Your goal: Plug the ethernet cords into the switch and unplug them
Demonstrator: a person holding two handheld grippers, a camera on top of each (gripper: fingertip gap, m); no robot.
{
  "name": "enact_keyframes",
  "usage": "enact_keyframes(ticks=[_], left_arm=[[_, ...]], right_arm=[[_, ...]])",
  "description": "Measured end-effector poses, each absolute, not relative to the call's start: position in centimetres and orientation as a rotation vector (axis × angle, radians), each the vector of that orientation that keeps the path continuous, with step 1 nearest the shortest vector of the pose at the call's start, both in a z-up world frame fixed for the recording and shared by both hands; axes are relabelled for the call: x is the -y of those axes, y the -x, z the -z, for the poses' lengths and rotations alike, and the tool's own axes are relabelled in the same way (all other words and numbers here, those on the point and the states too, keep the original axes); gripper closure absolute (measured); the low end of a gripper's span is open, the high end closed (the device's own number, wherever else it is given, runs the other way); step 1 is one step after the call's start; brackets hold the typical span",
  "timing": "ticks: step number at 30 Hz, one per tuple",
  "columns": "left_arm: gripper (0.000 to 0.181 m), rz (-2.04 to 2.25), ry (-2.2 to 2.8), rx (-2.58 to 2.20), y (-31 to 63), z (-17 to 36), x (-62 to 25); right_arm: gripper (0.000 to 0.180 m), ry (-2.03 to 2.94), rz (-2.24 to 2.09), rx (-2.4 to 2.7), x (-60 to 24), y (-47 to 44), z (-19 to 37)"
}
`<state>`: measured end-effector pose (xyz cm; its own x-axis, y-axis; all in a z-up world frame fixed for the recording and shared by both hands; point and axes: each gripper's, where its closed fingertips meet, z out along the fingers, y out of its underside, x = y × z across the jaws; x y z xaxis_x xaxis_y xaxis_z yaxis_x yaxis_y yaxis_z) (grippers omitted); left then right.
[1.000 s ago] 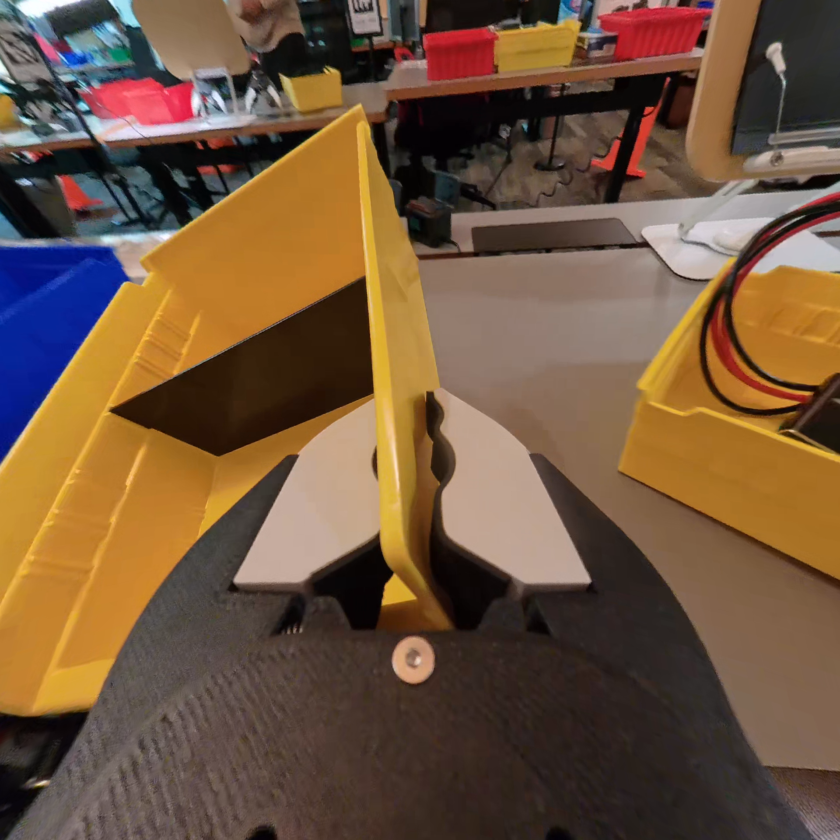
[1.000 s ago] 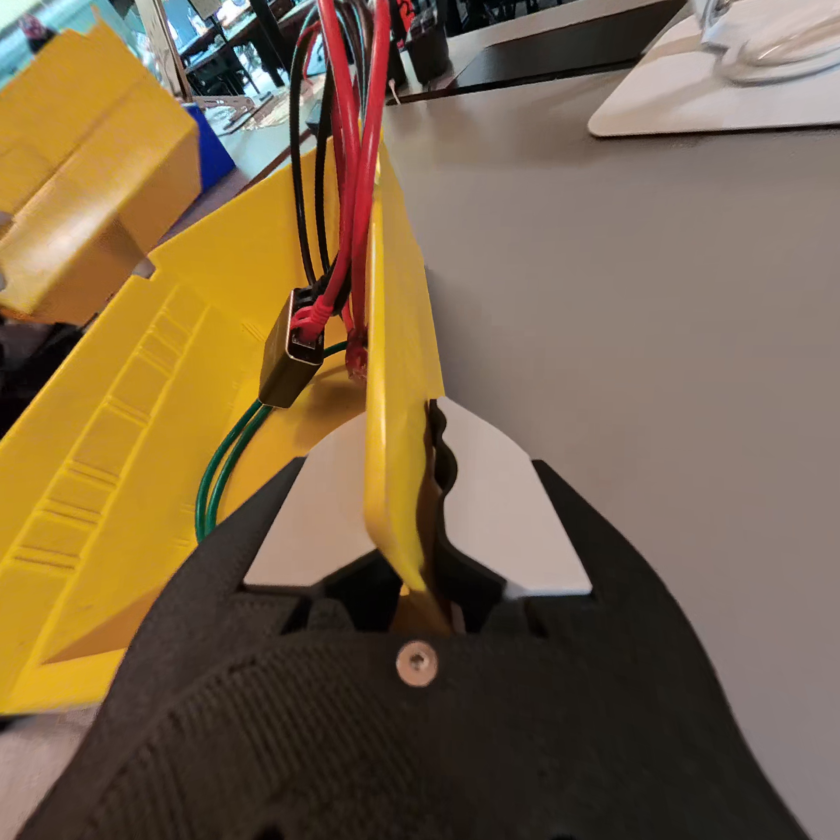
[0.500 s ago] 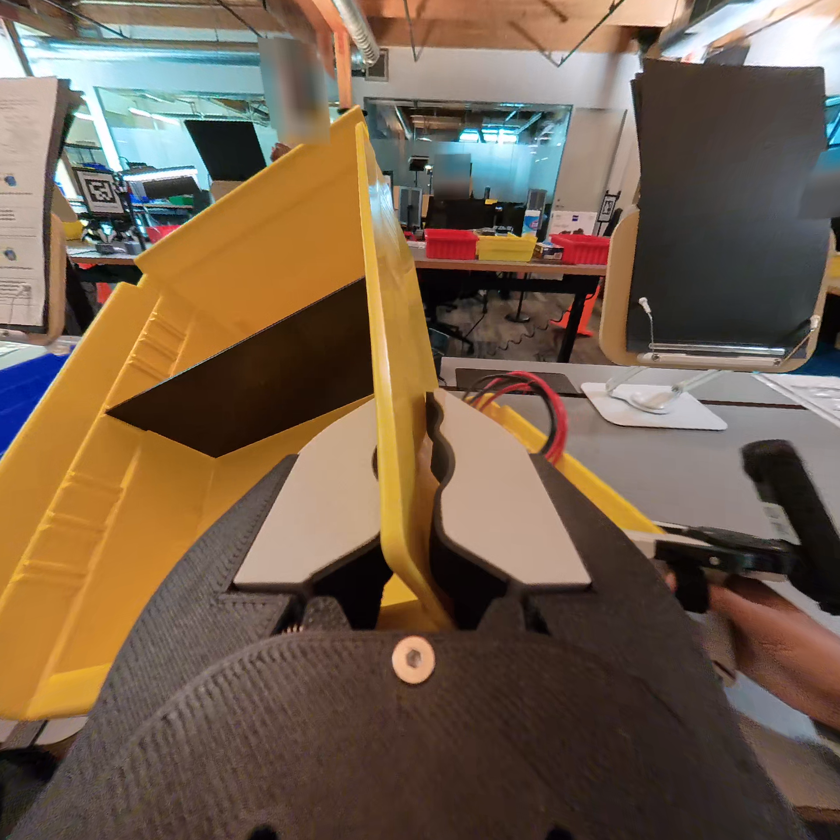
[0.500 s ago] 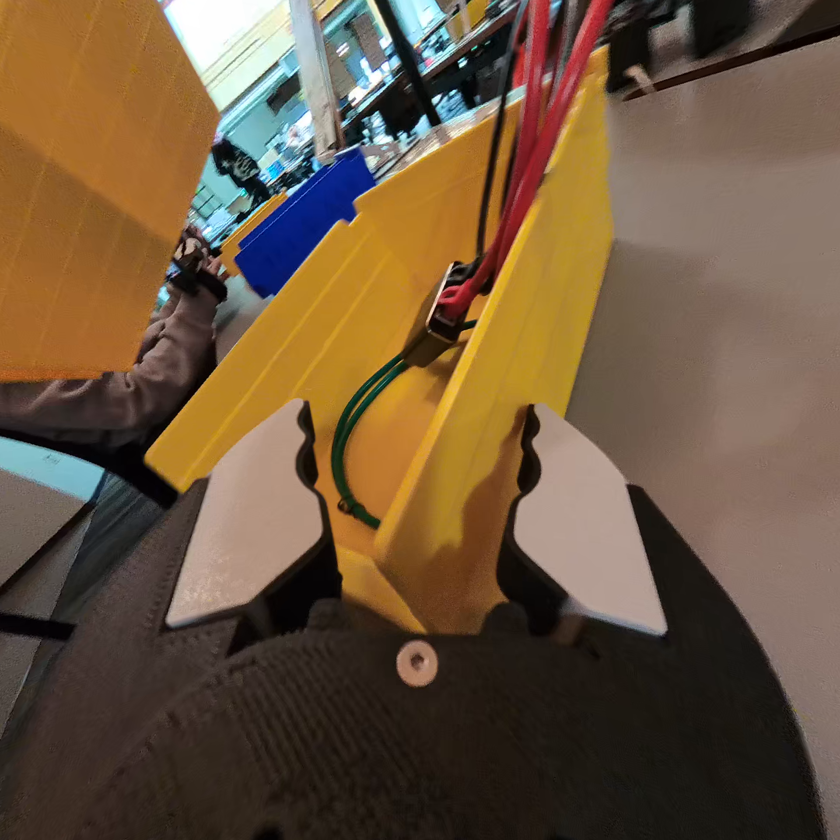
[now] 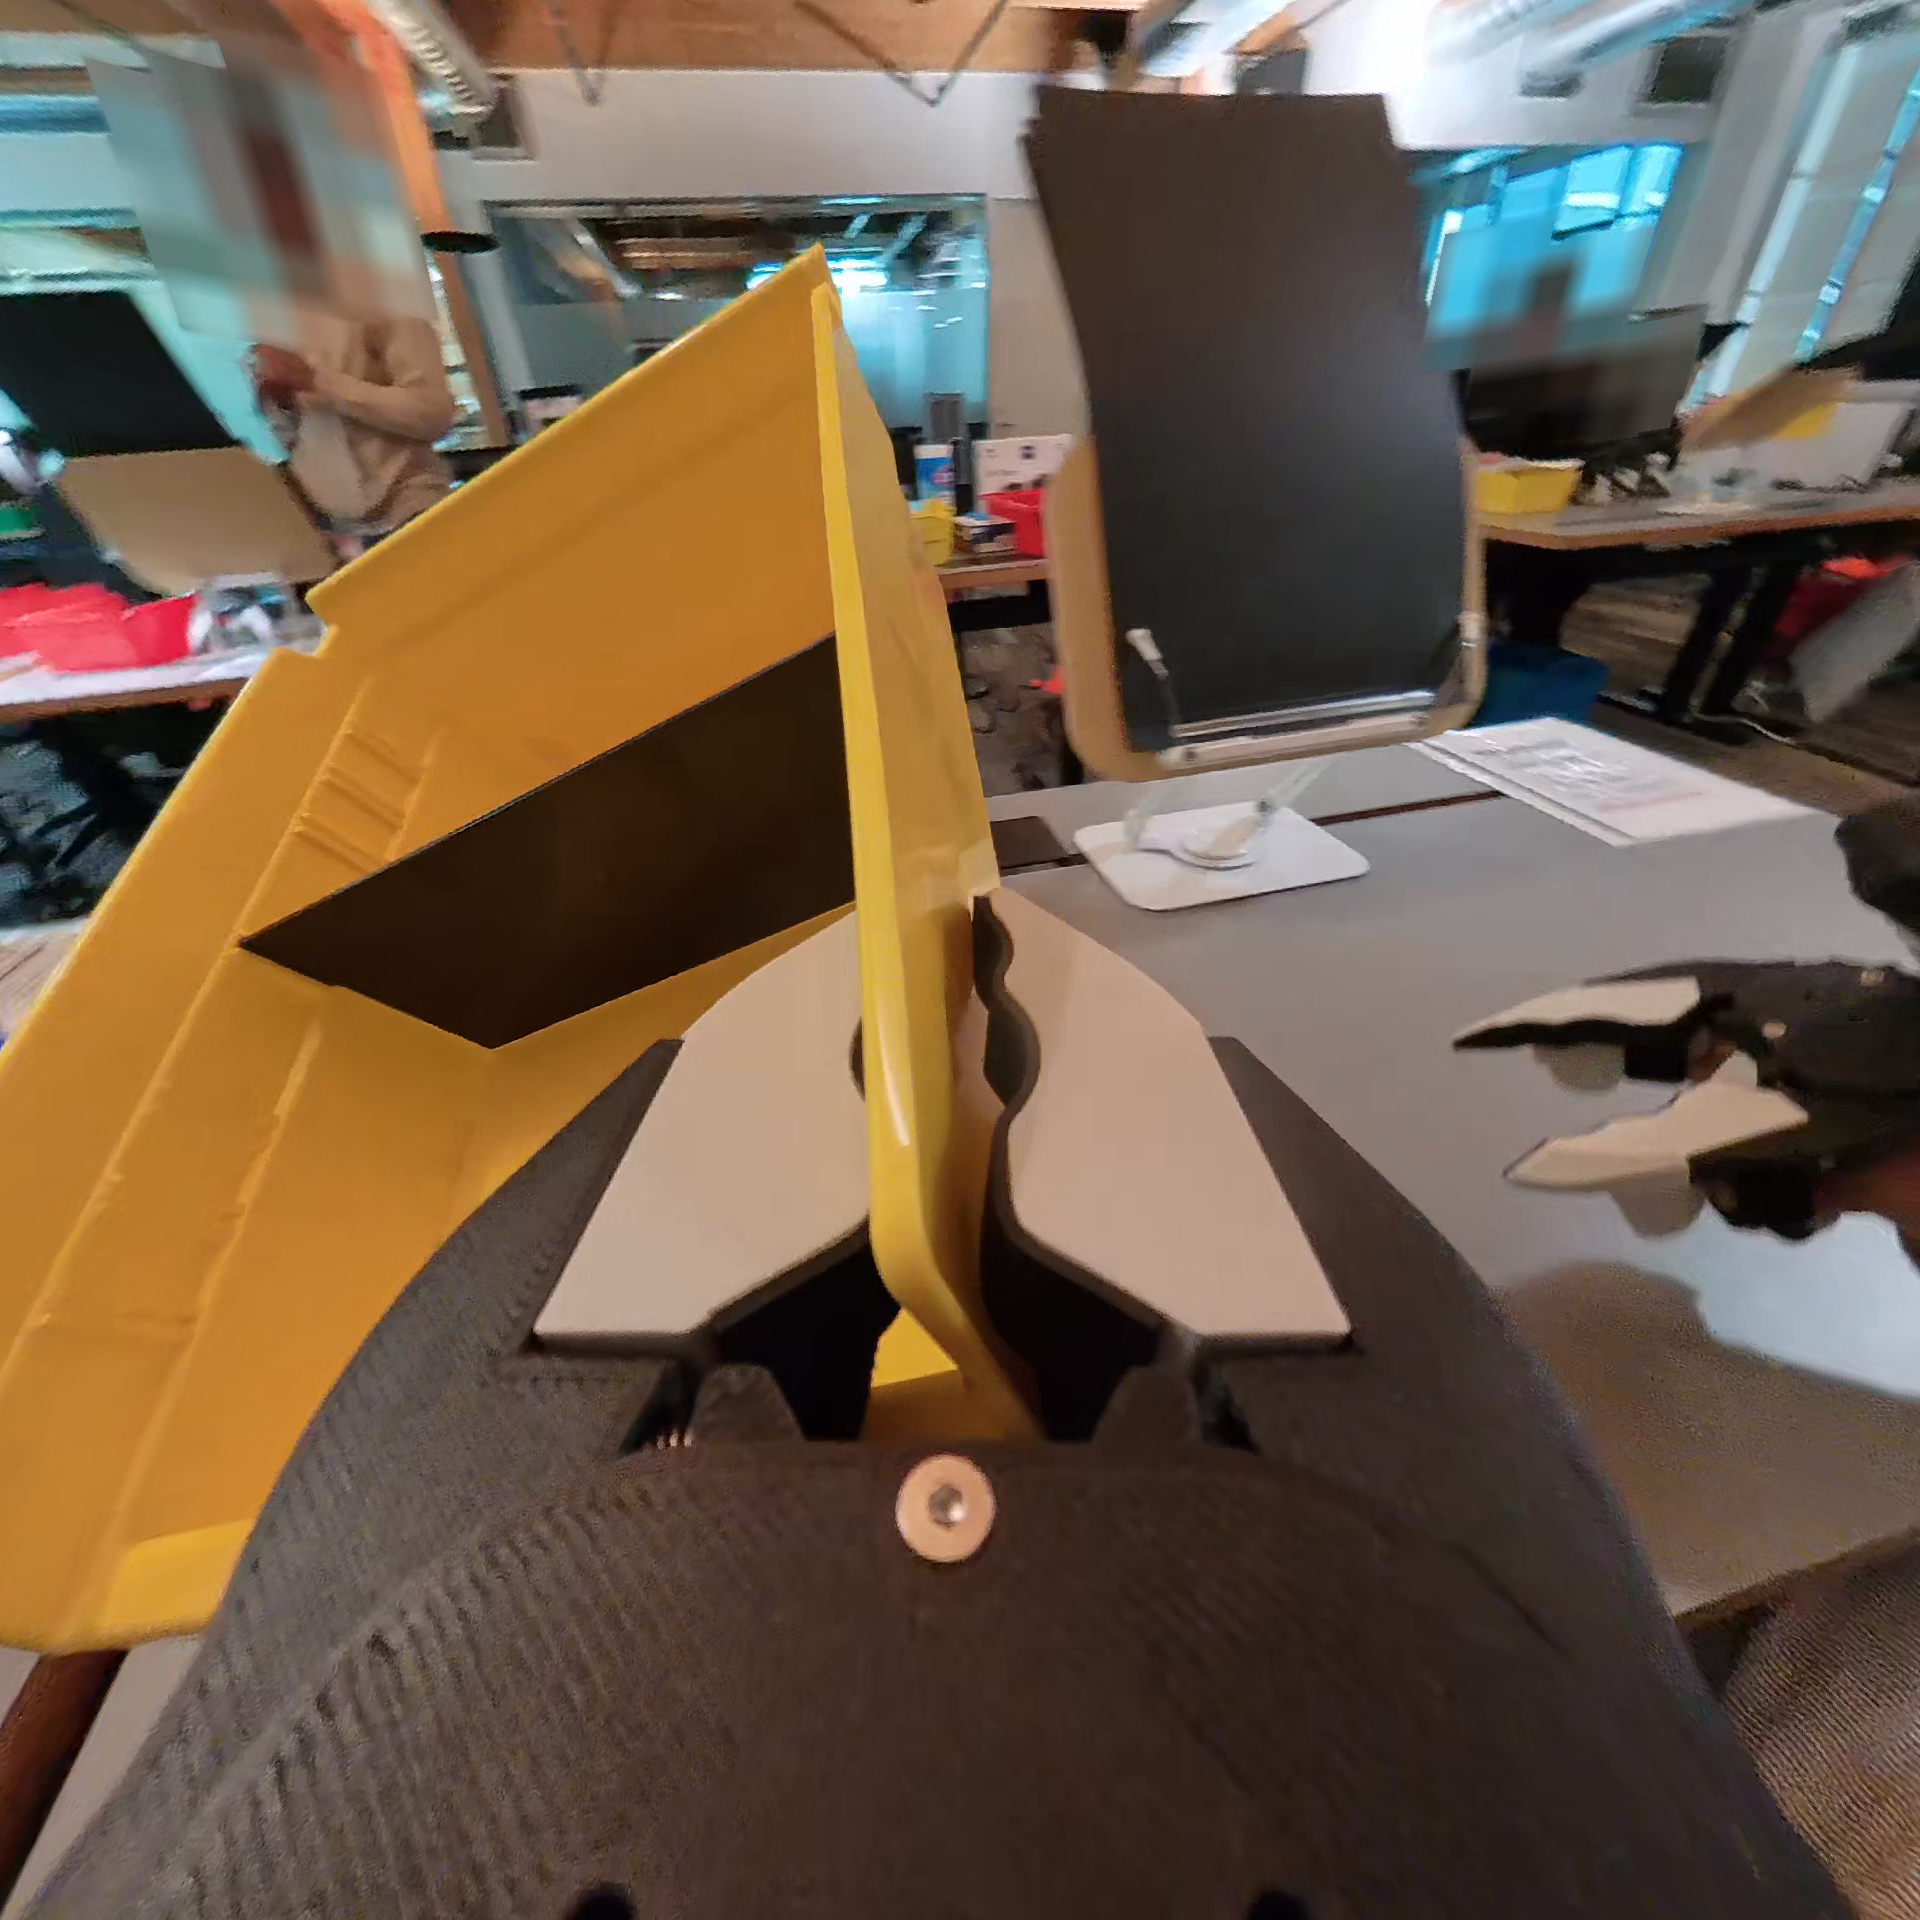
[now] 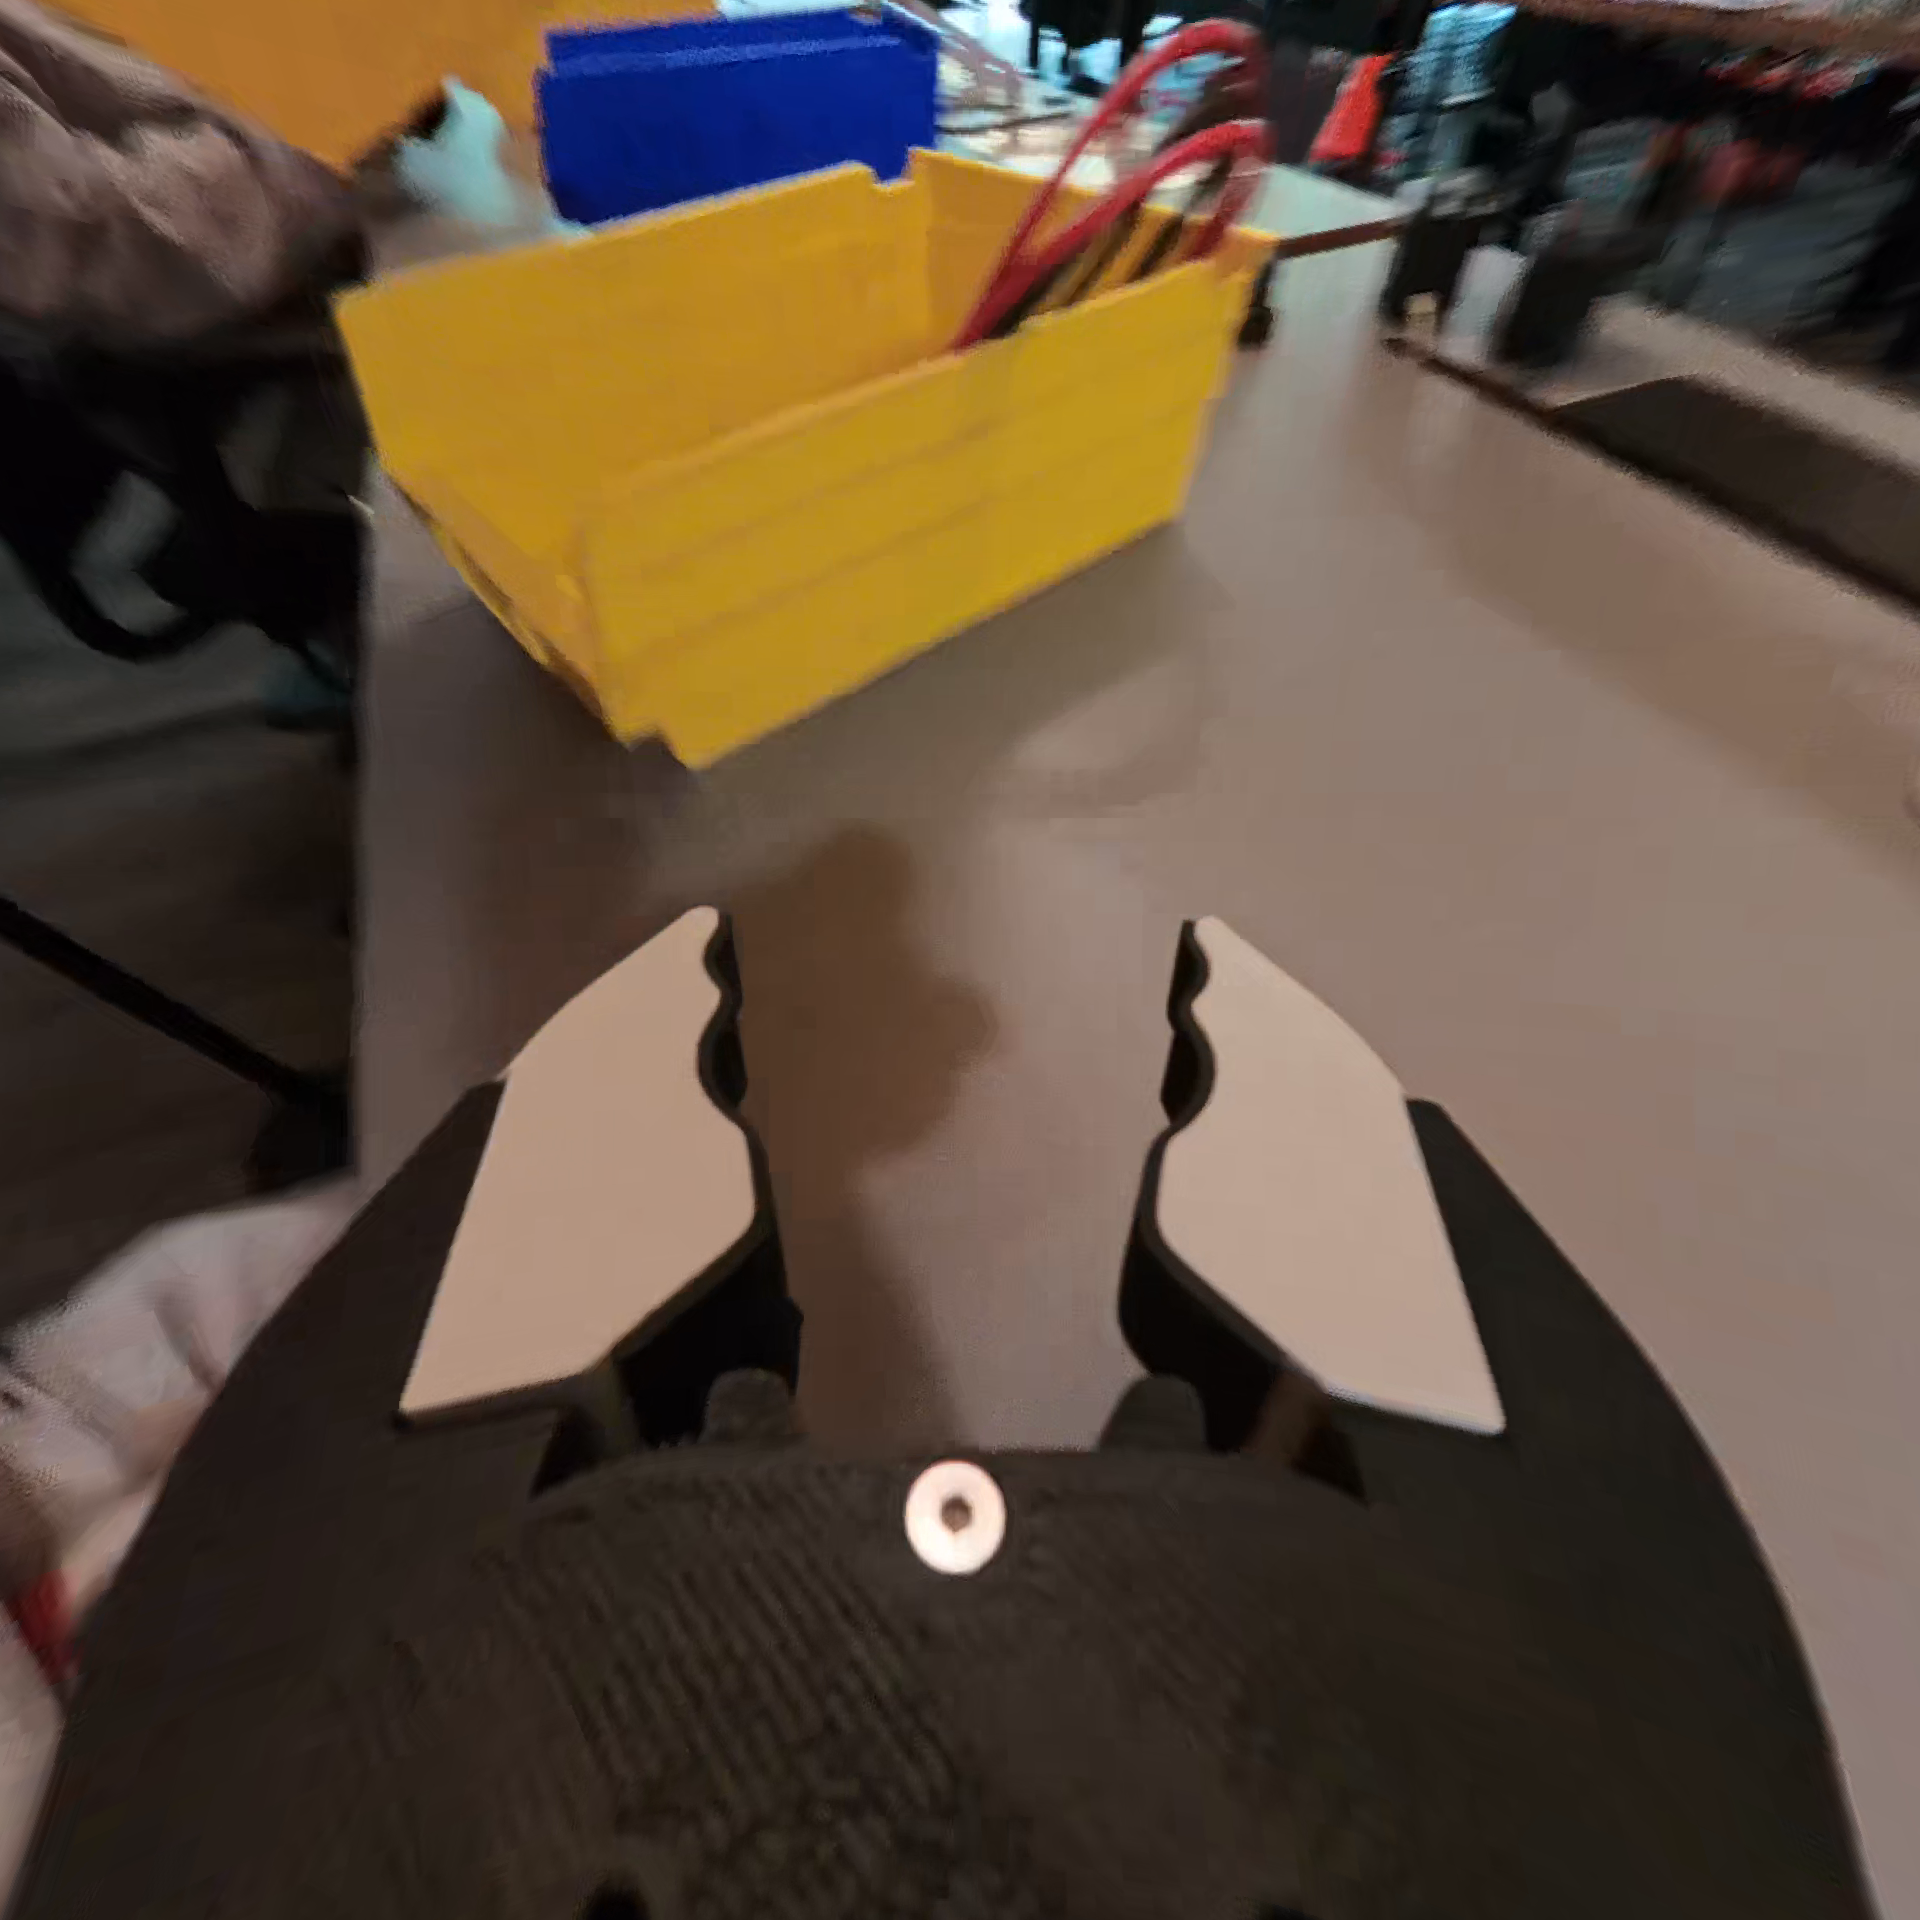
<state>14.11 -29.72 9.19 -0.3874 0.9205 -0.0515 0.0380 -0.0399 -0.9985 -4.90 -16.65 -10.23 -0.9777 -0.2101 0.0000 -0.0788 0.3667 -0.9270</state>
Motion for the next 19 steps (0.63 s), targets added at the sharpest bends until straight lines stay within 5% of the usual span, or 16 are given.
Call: enact_keyframes(ticks=[12,19], left_arm=[[0.171,-1.143,1.499,1.079,4.6,-5.0,6.8],[0.171,-0.929,1.700,1.015,14.4,3.6,-4.0]], right_arm=[[0.115,-0.480,2.166,-2.676,-11.2,21.6,7.5],[0.132,-0.766,2.229,-2.461,-16.2,23.9,6.2]])
